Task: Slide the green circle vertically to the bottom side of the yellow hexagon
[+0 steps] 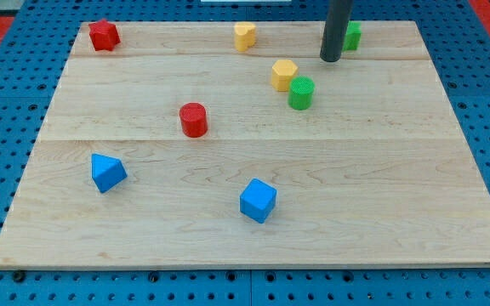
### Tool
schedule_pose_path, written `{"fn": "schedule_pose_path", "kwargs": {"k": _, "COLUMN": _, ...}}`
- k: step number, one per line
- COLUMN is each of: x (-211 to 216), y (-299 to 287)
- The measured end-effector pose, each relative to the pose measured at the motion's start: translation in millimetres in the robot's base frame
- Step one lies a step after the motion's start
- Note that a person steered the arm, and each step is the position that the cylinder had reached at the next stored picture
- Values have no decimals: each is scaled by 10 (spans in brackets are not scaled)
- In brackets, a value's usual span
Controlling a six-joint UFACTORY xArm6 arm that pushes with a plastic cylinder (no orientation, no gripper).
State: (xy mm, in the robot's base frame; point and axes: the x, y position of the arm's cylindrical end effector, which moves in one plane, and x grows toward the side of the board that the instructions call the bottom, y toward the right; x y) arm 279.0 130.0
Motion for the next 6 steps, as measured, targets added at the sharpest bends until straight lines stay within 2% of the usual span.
{"fn": "schedule_pose_path", "kwargs": {"k": 2, "x": 1, "y": -2}}
{"fn": "schedule_pose_path", "kwargs": {"k": 3, "x": 149, "y": -9}}
{"fn": "schedule_pose_path", "kwargs": {"k": 5, "x": 808, "y": -682}}
{"fn": "schedule_pose_path", "kwargs": {"k": 6, "x": 1052, "y": -1224}}
